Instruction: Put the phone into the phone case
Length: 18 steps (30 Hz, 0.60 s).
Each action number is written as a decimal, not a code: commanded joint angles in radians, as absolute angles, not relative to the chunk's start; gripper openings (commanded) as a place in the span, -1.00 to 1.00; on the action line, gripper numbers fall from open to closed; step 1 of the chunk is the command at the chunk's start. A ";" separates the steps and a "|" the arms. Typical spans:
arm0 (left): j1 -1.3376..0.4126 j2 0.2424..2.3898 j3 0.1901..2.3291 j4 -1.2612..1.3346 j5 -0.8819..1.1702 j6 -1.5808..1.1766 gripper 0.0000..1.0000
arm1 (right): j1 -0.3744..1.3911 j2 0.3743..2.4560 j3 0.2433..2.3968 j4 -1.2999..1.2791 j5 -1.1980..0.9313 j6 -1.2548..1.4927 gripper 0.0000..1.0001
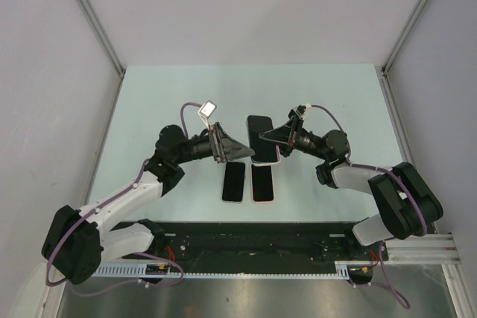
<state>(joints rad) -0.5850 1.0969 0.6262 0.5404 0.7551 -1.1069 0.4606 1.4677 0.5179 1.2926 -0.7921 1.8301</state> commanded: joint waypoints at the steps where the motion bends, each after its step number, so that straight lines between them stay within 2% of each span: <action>1: -0.591 1.068 0.588 0.718 0.770 -1.184 0.07 | 0.459 1.417 0.554 1.598 -0.730 1.868 -0.84; 4: -0.591 1.074 0.569 0.773 0.766 -1.215 0.03 | 0.462 1.416 0.554 1.598 -0.724 1.876 -0.83; 7: -0.592 1.091 0.555 0.824 0.750 -1.245 -0.10 | 0.471 1.420 0.554 1.598 -0.715 1.873 -0.81; 10: -0.595 1.124 0.574 0.859 0.758 -1.272 -0.42 | 0.485 1.434 0.554 1.598 -0.712 1.864 -0.72; 11: -0.597 1.134 0.577 0.865 0.764 -1.278 -0.64 | 0.491 1.439 0.554 1.598 -0.710 1.858 -0.69; 12: -0.597 1.146 0.578 0.870 0.767 -1.281 -0.73 | 0.500 1.448 0.554 1.598 -0.707 1.855 -0.59; 14: -0.600 1.155 0.589 0.853 0.772 -1.278 -1.00 | 0.525 1.463 0.554 1.598 -0.703 1.852 -0.53; 18: -0.600 1.141 0.604 0.749 0.758 -1.220 -1.00 | 0.535 1.467 0.554 1.597 -0.696 1.825 -0.42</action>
<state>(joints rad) -0.5938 1.1576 0.5610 0.7559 0.7887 -1.2743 0.5030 1.4647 0.5228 1.3102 -0.7097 1.8553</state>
